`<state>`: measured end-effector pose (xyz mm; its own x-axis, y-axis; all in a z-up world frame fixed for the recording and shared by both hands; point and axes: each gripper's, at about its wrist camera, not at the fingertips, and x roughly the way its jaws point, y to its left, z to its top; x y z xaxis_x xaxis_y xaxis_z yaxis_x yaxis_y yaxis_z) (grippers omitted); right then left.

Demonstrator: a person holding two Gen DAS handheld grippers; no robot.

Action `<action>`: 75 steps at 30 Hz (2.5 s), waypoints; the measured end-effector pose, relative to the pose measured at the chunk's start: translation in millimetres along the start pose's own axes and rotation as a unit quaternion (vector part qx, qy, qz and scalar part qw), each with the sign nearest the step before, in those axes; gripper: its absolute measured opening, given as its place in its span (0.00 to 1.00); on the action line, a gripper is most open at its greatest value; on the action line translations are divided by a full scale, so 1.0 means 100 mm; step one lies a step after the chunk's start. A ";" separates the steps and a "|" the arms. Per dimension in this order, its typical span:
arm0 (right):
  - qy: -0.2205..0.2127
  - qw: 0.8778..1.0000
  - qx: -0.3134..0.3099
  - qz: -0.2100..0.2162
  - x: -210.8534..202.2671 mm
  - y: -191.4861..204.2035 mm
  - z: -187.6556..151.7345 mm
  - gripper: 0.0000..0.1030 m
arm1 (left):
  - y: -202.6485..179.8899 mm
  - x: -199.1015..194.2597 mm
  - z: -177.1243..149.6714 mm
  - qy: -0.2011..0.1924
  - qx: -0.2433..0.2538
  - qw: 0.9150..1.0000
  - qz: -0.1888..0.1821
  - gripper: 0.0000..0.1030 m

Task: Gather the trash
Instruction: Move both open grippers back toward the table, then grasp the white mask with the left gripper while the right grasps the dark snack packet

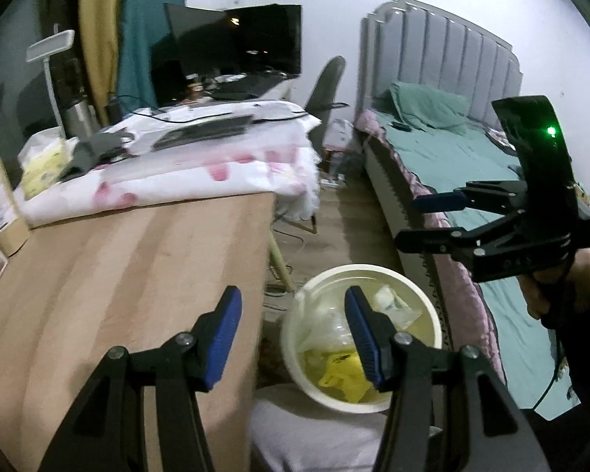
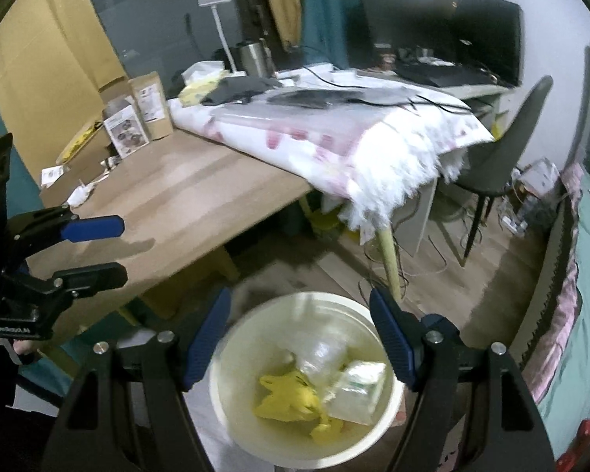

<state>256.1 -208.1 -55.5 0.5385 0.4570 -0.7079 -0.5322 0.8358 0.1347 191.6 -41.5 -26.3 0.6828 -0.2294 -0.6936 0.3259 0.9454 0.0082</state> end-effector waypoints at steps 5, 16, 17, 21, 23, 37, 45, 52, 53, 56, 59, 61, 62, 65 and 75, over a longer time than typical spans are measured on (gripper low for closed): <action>-0.002 1.000 -0.024 0.008 0.03 0.27 0.15 0.69 | 0.26 -0.19 -0.05 -0.010 -0.018 1.000 0.017 0.54; -0.008 0.996 -0.078 0.032 0.16 0.89 0.52 0.69 | 0.81 -0.54 -0.25 -0.021 -0.058 0.997 0.056 0.56; -0.009 0.996 -0.082 0.035 0.17 0.94 0.55 0.69 | 0.85 -0.57 -0.26 -0.022 -0.062 0.996 0.059 0.56; -0.009 0.994 -0.099 0.046 0.25 1.17 0.67 0.69 | 1.06 -0.71 -0.36 -0.022 -0.080 0.994 0.075 0.56; -0.007 0.993 -0.107 0.053 0.29 1.27 0.72 0.69 | 1.15 -0.76 -0.40 -0.023 -0.085 0.993 0.083 0.56; -0.002 0.976 -0.179 0.124 0.80 2.17 1.23 0.69 | 1.92 -1.07 -0.75 -0.009 -0.134 0.974 0.182 0.59; 0.003 0.968 -0.209 0.140 1.13 2.49 1.59 0.69 | 2.60 -1.07 -0.90 0.001 -0.186 0.952 0.241 0.62; 0.008 0.960 -0.236 0.148 1.43 2.77 1.91 0.69 | 3.16 -0.98 -0.98 0.006 -0.242 0.935 0.260 0.63; 0.007 0.959 -0.243 0.147 1.49 2.84 1.98 0.69 | 3.24 -0.98 -0.99 0.007 -0.254 0.932 0.258 0.63; 0.005 0.955 -0.255 0.152 1.63 2.99 2.12 0.69 | 3.43 -0.91 -1.04 0.018 -0.271 0.928 0.253 0.63; 0.007 0.952 -0.260 0.162 1.81 3.15 2.26 0.69 | 3.57 -0.83 -1.10 0.029 -0.282 0.930 0.232 0.63; 0.009 0.951 -0.261 0.168 1.94 3.27 2.33 0.69 | 3.62 -0.77 -1.15 0.036 -0.281 0.932 0.225 0.63; 0.011 0.950 -0.261 0.172 2.00 3.33 2.36 0.69 | 3.65 -0.73 -1.16 0.045 -0.278 0.932 0.229 0.63; 0.022 0.947 -0.266 0.178 2.22 3.49 2.42 0.69 | 3.70 -0.70 -1.21 0.045 -0.274 0.934 0.226 0.47; 0.050 0.938 -0.287 0.188 2.92 4.16 2.40 0.69 | 3.89 -0.89 -1.32 0.027 -0.296 0.923 0.245 0.14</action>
<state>348.7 345.8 -40.2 0.1929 0.6315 -0.7510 -0.9520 0.3059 0.0126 171.7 377.5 -56.7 0.6142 0.2559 -0.7465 -0.4391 0.8968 -0.0539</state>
